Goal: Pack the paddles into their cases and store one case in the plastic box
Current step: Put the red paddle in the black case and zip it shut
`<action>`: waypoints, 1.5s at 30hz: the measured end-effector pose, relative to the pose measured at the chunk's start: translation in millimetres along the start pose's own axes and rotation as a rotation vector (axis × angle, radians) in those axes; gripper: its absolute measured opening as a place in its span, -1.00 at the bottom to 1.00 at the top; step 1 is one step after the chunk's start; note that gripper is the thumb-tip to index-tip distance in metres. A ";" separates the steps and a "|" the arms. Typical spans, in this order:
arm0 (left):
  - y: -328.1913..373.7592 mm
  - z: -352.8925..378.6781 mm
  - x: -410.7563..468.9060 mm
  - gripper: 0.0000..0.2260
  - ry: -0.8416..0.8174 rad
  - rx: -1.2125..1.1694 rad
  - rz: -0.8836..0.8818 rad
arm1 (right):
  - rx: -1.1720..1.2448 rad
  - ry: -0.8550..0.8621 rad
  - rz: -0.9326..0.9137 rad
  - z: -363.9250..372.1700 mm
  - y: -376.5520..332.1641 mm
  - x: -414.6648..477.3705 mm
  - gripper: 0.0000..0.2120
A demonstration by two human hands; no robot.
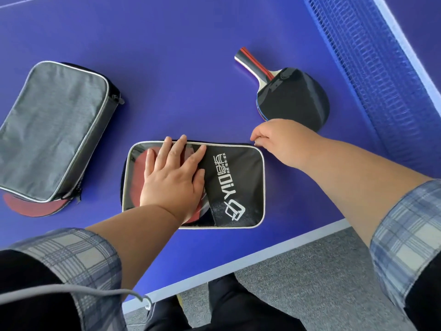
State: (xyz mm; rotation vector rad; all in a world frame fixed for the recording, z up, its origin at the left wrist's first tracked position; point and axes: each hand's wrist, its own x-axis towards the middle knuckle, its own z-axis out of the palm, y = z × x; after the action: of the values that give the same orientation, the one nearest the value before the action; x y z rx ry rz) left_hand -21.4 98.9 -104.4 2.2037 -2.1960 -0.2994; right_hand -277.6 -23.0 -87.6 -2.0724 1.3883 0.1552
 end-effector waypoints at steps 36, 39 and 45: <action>-8.7 -49.2 36.8 -0.58 -0.019 -0.807 -0.469 | 0.022 0.506 0.399 99.3 -180.7 -15.0 -0.41; -44.1 -53.1 71.3 -0.67 -0.176 -0.549 -0.213 | -0.072 0.417 0.438 109.3 -197.7 5.8 -0.22; -50.2 -53.4 134.5 -0.53 -0.536 -0.142 0.468 | -0.231 0.452 0.496 125.8 -197.2 14.7 0.01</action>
State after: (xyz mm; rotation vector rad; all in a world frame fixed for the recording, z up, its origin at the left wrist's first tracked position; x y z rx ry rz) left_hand 35.3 -40.5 -76.0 1.5941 -2.7441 -1.0835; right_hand -70.0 84.0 -108.0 -1.9740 2.2444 0.0523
